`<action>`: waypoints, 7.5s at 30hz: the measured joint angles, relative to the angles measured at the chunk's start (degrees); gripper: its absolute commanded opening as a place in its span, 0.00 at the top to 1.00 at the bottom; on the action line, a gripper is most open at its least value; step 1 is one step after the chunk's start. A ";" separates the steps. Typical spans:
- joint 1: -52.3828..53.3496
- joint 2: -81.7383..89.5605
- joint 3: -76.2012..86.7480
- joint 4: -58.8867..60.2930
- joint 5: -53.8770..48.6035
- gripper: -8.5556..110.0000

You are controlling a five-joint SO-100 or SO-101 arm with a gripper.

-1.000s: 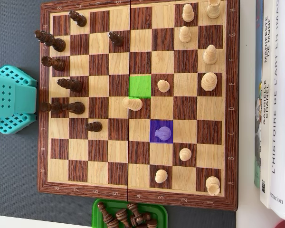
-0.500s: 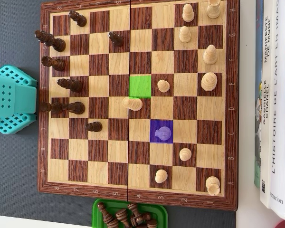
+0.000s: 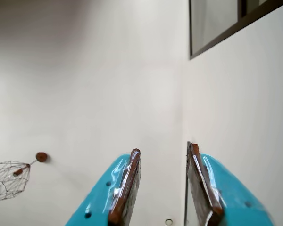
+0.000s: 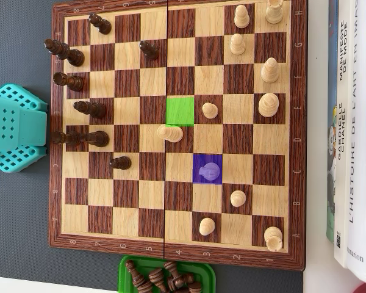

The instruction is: Play chess

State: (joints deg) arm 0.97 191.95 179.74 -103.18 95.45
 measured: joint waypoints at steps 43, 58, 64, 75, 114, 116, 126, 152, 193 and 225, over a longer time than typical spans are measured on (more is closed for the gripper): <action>0.00 0.00 0.00 0.00 0.00 0.80; 0.00 0.00 0.00 0.00 0.00 0.80; 0.00 0.00 0.00 0.00 0.00 0.80; 0.00 0.00 0.00 8.26 -12.22 0.80; 0.53 -21.53 -33.93 144.05 -13.45 0.80; 1.41 -25.58 -36.21 145.37 -13.45 0.80; 6.42 -35.68 -44.30 155.65 -5.36 0.80; 7.65 -97.21 -91.32 171.04 -14.59 0.80; 6.24 -115.05 -97.47 174.11 -12.39 0.80; 6.50 -120.41 -101.43 174.11 -12.39 0.80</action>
State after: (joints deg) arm 7.47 71.54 78.31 70.93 83.06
